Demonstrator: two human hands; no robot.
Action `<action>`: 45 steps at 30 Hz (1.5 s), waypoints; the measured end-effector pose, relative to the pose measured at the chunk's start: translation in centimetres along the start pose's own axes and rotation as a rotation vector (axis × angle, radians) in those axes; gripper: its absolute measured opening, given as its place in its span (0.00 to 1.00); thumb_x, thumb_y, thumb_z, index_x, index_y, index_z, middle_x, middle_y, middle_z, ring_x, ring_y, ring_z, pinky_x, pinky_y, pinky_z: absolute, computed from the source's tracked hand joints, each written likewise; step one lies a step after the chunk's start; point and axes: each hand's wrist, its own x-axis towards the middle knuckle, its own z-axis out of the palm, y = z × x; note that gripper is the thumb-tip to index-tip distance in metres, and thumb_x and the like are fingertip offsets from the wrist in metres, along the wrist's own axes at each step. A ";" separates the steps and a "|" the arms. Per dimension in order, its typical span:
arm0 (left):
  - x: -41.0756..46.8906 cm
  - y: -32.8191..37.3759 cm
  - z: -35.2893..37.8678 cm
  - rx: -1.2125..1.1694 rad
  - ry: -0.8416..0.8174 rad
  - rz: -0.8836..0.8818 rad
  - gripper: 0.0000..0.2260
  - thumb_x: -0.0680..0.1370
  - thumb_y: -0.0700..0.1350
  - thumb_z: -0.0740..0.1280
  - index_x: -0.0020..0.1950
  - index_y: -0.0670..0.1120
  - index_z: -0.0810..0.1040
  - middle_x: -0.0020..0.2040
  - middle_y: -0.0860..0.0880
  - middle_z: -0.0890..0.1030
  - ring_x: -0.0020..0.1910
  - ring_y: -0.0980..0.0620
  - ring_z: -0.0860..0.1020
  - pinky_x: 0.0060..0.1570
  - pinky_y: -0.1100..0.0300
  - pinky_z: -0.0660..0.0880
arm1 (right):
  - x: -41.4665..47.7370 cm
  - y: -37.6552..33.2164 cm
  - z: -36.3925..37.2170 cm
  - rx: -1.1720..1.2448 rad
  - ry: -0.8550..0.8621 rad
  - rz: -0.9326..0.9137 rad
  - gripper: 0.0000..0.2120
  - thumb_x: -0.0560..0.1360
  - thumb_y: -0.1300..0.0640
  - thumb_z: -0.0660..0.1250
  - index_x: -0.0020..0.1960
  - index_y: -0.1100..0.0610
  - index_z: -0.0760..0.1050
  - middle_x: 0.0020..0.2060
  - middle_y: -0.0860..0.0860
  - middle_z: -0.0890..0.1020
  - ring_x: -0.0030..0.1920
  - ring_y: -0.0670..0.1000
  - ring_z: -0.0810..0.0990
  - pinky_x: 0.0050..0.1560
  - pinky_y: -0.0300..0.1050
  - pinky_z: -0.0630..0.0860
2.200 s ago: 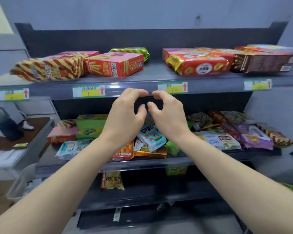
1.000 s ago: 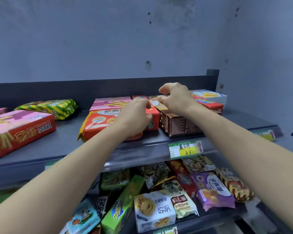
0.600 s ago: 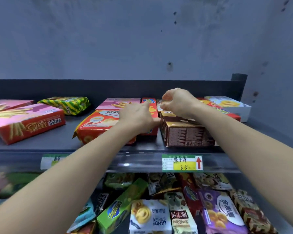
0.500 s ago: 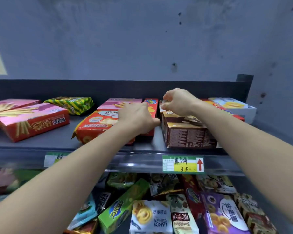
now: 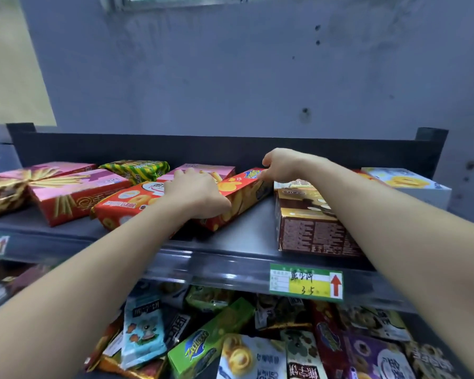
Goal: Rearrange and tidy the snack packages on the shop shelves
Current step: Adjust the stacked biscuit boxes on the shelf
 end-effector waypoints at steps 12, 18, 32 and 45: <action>-1.7 -1.0 1.5 -0.024 0.179 -0.032 0.07 0.76 0.45 0.62 0.51 0.42 0.71 0.55 0.41 0.78 0.53 0.40 0.75 0.42 0.56 0.66 | 3.2 -0.2 1.0 0.005 -0.168 0.082 0.28 0.82 0.44 0.51 0.74 0.61 0.60 0.72 0.56 0.66 0.70 0.58 0.67 0.64 0.49 0.66; -1.5 -0.8 1.5 -0.180 0.214 -0.043 0.04 0.76 0.41 0.61 0.44 0.40 0.71 0.49 0.39 0.79 0.49 0.39 0.75 0.41 0.56 0.66 | 3.7 0.4 0.9 0.203 -0.172 0.099 0.24 0.82 0.47 0.52 0.73 0.60 0.61 0.72 0.58 0.66 0.65 0.58 0.70 0.53 0.48 0.72; -2.8 -0.3 -0.9 -0.554 0.652 -0.006 0.22 0.79 0.38 0.60 0.73 0.40 0.60 0.62 0.42 0.76 0.60 0.43 0.75 0.58 0.54 0.71 | 2.4 -1.1 -1.2 0.756 0.349 0.195 0.23 0.76 0.53 0.59 0.68 0.62 0.64 0.67 0.59 0.65 0.64 0.60 0.70 0.64 0.50 0.70; -6.3 -12.4 -1.5 -0.692 0.672 -0.143 0.28 0.78 0.41 0.62 0.75 0.40 0.56 0.73 0.41 0.65 0.72 0.44 0.64 0.70 0.49 0.64 | -4.0 -14.3 1.5 0.737 0.482 0.201 0.19 0.78 0.60 0.54 0.67 0.67 0.63 0.66 0.61 0.65 0.66 0.61 0.67 0.68 0.51 0.65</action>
